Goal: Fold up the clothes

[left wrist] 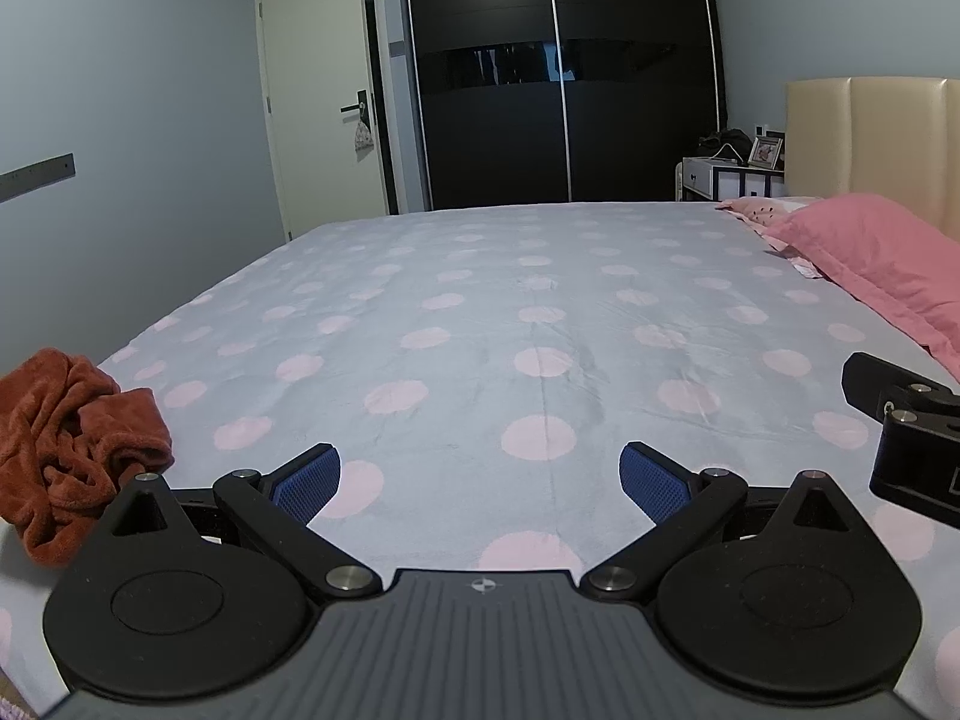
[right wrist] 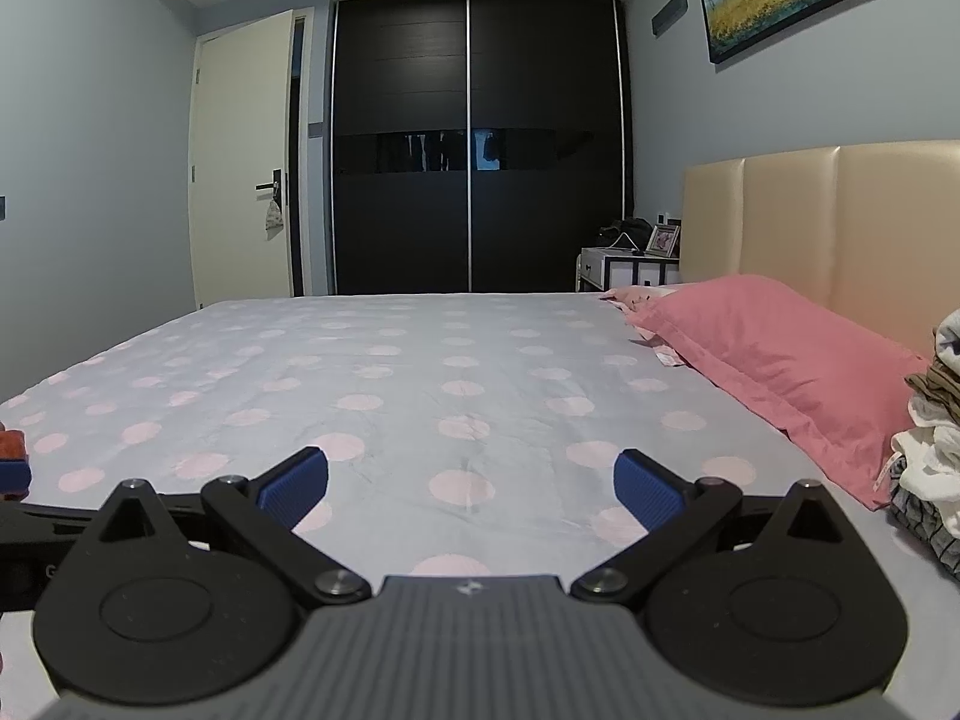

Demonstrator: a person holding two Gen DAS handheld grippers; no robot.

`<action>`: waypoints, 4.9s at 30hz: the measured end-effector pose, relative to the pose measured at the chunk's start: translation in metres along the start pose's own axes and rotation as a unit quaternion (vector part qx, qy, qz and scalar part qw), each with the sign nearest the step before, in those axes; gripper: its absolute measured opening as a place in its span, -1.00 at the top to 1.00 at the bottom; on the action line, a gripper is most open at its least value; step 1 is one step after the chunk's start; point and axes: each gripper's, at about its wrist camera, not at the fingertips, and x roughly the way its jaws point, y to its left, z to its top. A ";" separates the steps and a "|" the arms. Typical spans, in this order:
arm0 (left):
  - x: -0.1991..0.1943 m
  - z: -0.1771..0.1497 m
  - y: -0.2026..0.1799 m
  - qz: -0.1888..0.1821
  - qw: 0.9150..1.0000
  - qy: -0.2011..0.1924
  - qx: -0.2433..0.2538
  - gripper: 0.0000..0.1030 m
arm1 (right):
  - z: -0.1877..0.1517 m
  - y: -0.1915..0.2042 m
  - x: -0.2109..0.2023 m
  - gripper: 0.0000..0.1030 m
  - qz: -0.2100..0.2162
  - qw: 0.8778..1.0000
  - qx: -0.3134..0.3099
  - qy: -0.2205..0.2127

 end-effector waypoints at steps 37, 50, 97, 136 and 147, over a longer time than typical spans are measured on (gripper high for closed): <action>0.037 0.020 0.117 0.072 0.994 0.053 -0.059 -0.97 | -0.009 -0.015 0.020 -0.99 0.000 0.998 0.019 0.061; 0.088 0.031 0.327 0.308 0.924 0.089 -0.208 -0.97 | -0.016 0.011 0.038 -0.99 0.027 0.997 -0.017 0.074; -0.009 0.062 0.020 -0.149 0.987 -0.035 -0.051 0.91 | -0.014 0.031 0.036 -0.99 0.019 0.995 -0.073 0.061; 0.036 0.040 0.034 -0.205 0.973 0.104 0.002 -0.31 | -0.029 0.025 0.053 -0.99 0.093 0.989 -0.058 0.103; 0.069 0.019 0.064 -0.169 0.973 0.159 -0.021 -0.31 | -0.064 0.092 0.089 -0.99 0.171 0.961 -0.140 0.165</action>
